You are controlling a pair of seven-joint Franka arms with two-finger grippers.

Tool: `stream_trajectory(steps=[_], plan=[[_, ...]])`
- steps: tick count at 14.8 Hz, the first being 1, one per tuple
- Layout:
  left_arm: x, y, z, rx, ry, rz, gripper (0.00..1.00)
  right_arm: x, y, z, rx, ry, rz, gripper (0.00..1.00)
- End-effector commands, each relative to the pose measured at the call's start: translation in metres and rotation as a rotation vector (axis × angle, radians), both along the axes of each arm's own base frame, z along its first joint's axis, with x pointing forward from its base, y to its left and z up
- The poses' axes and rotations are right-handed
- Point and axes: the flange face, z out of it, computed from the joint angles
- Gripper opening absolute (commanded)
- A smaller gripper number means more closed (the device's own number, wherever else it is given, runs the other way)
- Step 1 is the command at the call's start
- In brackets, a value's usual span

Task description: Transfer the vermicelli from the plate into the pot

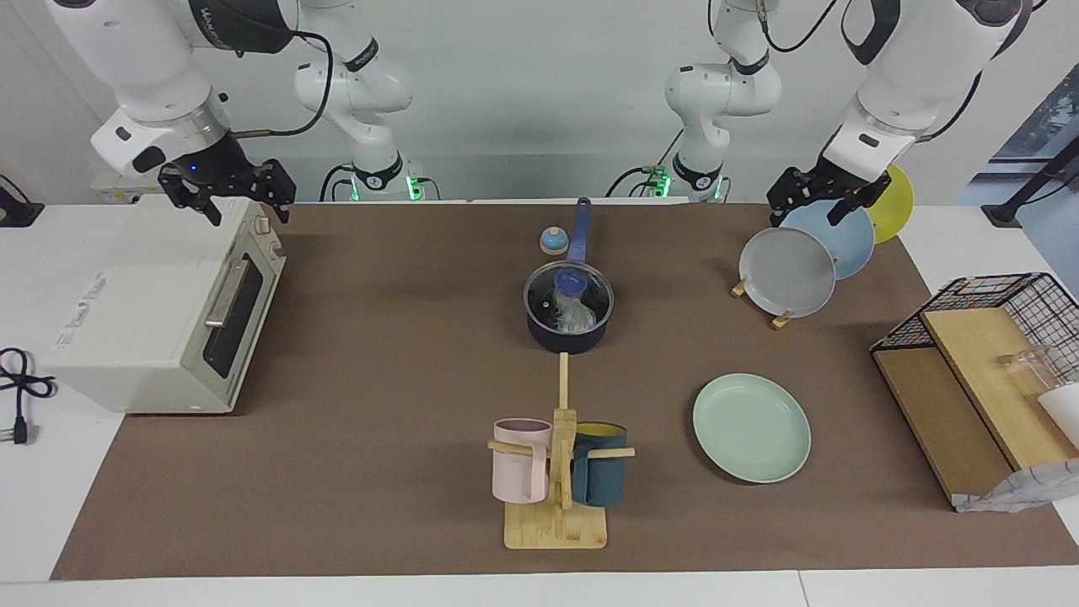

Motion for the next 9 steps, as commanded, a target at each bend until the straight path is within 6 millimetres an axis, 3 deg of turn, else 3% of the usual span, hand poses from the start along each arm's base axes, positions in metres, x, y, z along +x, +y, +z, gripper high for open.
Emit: stream_trajectory(steps=[1,9], plan=[[-0.0037,0.0026,0.006,0.01,0.002,-0.004,1.0,-0.0027,-0.0003,0.0056,0.023,-0.025,0.011,1.0],[-0.0037,0.0026,0.006,0.01,0.002,-0.006,1.0,-0.0033,-0.0003,0.0051,0.023,-0.019,0.01,1.0]])
